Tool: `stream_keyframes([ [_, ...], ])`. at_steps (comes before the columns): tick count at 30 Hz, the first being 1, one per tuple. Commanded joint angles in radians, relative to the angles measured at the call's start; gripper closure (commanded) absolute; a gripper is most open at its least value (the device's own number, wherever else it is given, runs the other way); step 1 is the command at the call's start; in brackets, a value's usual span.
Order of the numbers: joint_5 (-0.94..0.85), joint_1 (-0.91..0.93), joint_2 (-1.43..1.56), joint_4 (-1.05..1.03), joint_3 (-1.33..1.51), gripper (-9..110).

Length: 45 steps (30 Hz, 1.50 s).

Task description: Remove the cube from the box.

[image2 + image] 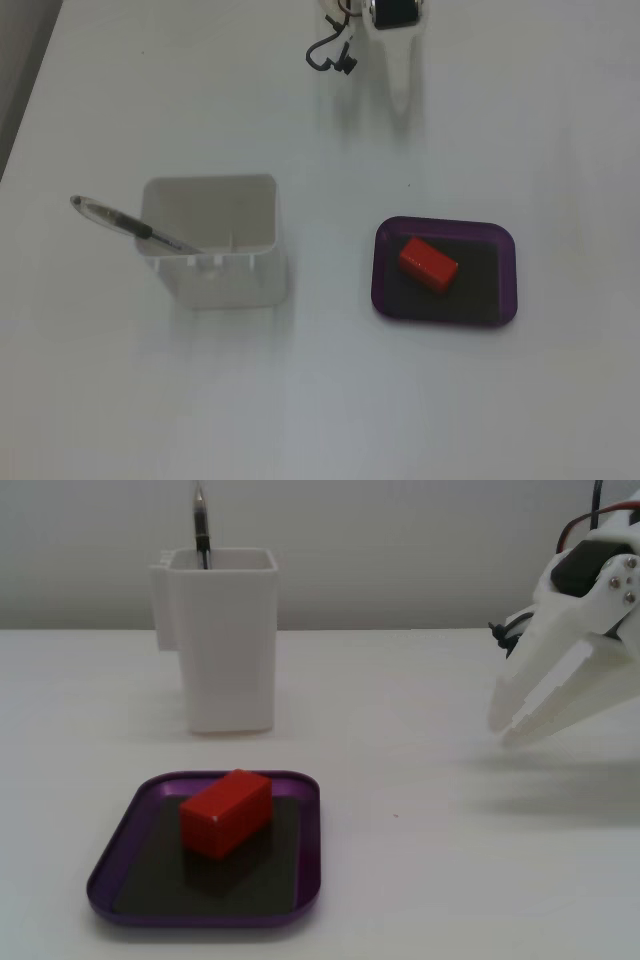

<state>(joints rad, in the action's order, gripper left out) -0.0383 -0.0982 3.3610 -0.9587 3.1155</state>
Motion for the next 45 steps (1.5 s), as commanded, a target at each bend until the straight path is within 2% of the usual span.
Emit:
stream_keyframes([
  [1, 0.003, -0.006, 0.100, 0.009, 0.017, 102],
  [30, 0.000, 0.009, 0.100, 0.017, 0.002, 102],
  [42, -0.005, 0.012, 0.075, 0.112, -0.196, 102],
  [45, -0.008, 0.012, -0.015, 0.114, -0.253, 102],
])
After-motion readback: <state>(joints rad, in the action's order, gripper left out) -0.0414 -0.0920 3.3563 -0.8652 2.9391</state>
